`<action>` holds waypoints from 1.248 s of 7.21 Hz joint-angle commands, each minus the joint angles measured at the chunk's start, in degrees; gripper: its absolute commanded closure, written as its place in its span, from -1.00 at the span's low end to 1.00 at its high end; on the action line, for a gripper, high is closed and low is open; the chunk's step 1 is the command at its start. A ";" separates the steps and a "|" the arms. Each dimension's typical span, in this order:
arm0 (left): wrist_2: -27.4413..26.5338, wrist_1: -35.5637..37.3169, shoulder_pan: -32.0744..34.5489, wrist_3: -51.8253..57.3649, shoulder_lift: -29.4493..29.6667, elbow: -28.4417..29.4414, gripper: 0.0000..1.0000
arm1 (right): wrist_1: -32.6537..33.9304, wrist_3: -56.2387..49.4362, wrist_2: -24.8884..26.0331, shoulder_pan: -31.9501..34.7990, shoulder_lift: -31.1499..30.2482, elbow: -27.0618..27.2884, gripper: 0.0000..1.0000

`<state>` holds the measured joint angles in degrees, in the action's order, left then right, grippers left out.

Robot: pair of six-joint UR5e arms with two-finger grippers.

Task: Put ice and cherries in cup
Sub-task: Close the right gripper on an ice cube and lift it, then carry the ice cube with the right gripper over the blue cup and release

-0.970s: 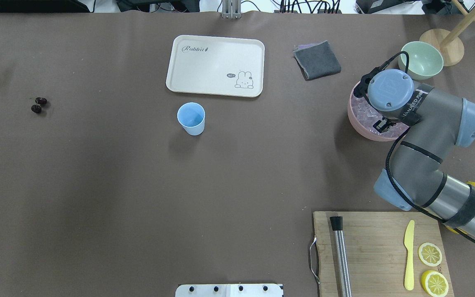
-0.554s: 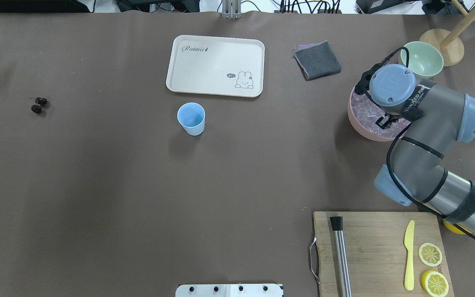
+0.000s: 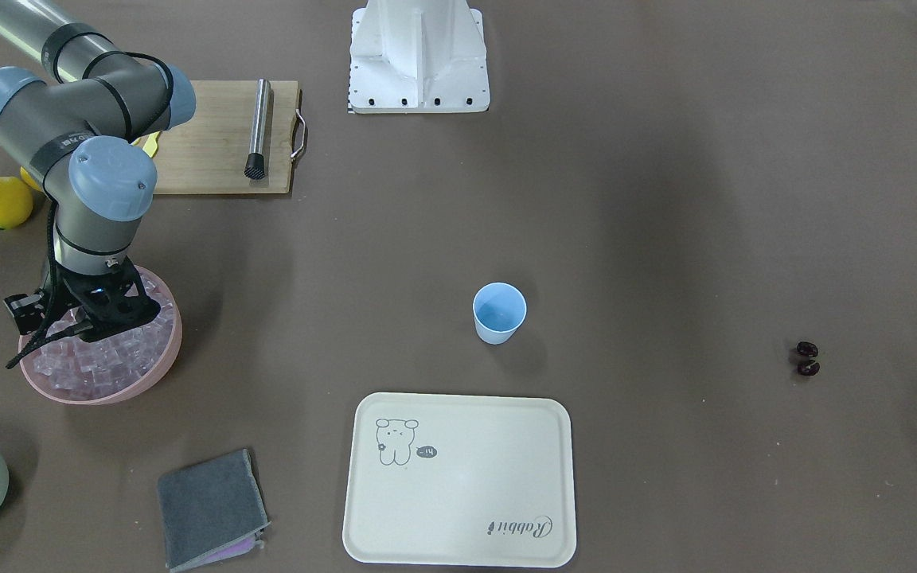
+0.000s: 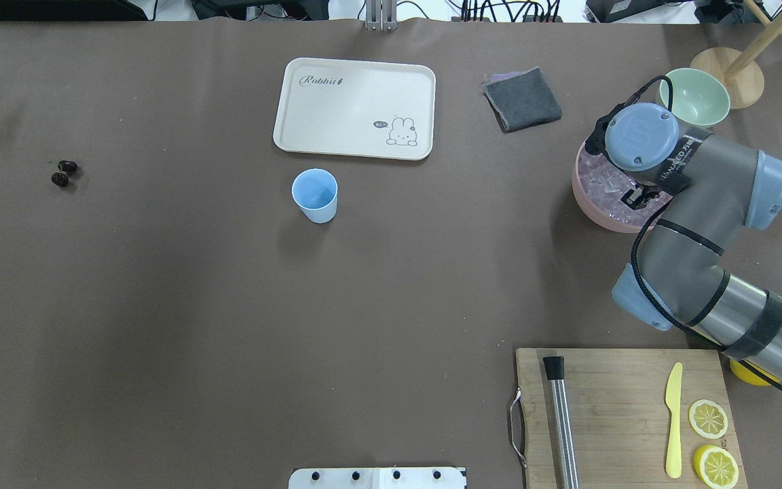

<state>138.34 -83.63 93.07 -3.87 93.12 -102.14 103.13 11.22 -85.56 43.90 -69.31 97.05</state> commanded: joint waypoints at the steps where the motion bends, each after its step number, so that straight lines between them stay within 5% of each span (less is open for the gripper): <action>1: 0.00 -0.04 0.00 0.00 0.05 0.10 -0.96 | -0.03 0.64 -0.13 0.04 0.48 -0.11 0.39; 6: 0.00 -0.04 0.00 0.00 0.49 0.10 -0.96 | 0.23 0.47 -2.24 2.23 1.53 0.50 0.45; 9: 0.00 -0.04 0.00 -0.09 0.66 -0.42 -0.96 | 4.01 16.01 -14.52 5.06 15.65 0.51 0.48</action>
<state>138.34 -83.67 93.02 -3.89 93.73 -102.21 106.27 18.44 -96.14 48.61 -59.28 97.78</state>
